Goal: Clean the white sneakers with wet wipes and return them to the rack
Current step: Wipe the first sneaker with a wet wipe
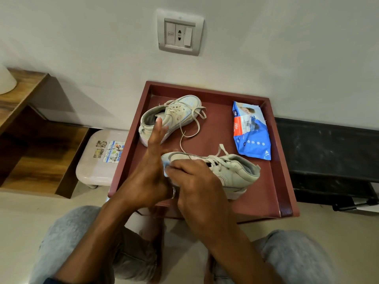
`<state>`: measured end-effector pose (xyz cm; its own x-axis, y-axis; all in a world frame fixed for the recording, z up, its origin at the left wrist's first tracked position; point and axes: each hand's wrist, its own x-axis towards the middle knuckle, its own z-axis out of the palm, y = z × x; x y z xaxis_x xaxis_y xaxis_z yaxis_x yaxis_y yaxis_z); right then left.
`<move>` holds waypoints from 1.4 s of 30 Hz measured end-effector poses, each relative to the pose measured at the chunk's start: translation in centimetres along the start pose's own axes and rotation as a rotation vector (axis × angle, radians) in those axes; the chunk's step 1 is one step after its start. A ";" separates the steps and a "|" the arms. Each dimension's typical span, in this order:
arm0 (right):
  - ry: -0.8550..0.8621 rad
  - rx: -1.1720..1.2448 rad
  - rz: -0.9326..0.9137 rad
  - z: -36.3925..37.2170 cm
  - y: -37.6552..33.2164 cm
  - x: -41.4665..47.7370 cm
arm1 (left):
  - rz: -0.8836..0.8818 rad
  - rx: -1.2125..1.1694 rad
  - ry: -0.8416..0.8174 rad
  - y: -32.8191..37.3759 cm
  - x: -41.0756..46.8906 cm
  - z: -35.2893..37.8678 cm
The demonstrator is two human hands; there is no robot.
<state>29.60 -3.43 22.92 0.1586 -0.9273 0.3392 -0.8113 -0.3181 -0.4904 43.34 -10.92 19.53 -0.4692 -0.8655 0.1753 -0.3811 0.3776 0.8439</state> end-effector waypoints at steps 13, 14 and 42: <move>0.113 -0.188 0.178 -4.4 8.9 -1.3 | -0.295 0.064 -0.106 -1.1 0.8 -0.8; 0.133 -0.239 0.220 -4.7 9.2 -1.3 | -0.299 0.067 -0.106 -1.1 0.8 -0.8; 0.007 -0.231 0.086 0.7 4.3 -1.7 | -0.323 0.109 -0.206 -1.5 0.6 -1.0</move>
<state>26.24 -3.37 19.70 0.0803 -0.9471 0.3107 -0.9290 -0.1841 -0.3211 44.45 -12.30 18.89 -0.4572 -0.8654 -0.2052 -0.6122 0.1388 0.7784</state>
